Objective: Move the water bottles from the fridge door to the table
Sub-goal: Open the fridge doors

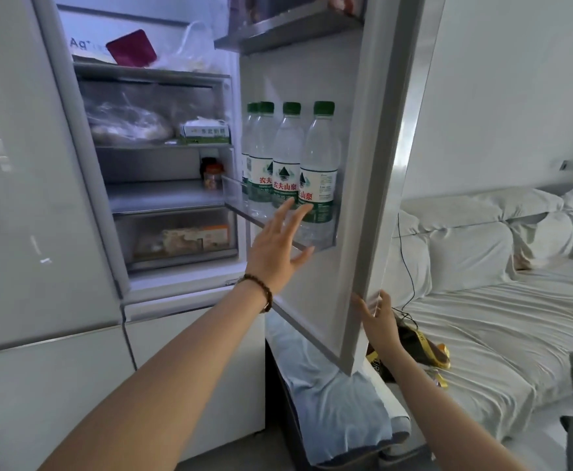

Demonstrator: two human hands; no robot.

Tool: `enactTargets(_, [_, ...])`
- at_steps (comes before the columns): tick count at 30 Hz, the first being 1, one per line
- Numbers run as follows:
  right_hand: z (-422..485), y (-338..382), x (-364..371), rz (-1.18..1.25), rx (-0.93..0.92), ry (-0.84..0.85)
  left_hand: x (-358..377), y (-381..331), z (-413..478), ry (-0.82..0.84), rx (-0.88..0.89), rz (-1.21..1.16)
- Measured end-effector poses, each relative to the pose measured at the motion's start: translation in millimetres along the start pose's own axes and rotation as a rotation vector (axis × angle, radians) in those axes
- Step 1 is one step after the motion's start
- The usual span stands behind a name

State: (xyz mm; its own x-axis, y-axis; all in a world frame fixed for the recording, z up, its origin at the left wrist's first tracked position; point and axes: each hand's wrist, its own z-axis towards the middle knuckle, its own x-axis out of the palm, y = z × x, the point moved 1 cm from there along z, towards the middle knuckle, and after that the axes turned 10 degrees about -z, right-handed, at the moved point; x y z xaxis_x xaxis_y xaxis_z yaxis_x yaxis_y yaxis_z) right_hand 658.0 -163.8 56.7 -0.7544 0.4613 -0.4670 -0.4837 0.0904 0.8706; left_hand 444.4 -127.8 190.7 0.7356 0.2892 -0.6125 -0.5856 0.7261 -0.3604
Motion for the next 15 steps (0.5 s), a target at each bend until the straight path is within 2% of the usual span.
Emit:
enactTargets(5, [7.8, -0.6, -17.9, -0.005, 0.017, 0.115, 8.4, -10.8, 6.3, 0.094, -0.012, 0.074])
enactTargets(8, [-9.1, -1.6, -16.4, -0.189, -0.064, 0.002, 1.5, 7.6, -12.4, 0.132, -0.046, 0.135])
enactTargets(10, [-27.4, 6.3, -6.8, -0.305, -0.225, -0.155, -9.4, 36.8, -36.6, 0.182, -0.132, 0.202])
enactTargets(12, [-45.8, 19.5, 11.3, -0.366, -0.358, -0.235, -26.1, 73.0, -67.6, 0.226, -0.255, 0.276])
enactTargets(15, [-63.4, 34.0, 55.0, -0.516, -0.463, -0.204, -61.7, 129.7, -121.7, 0.267, -0.47, 0.363])
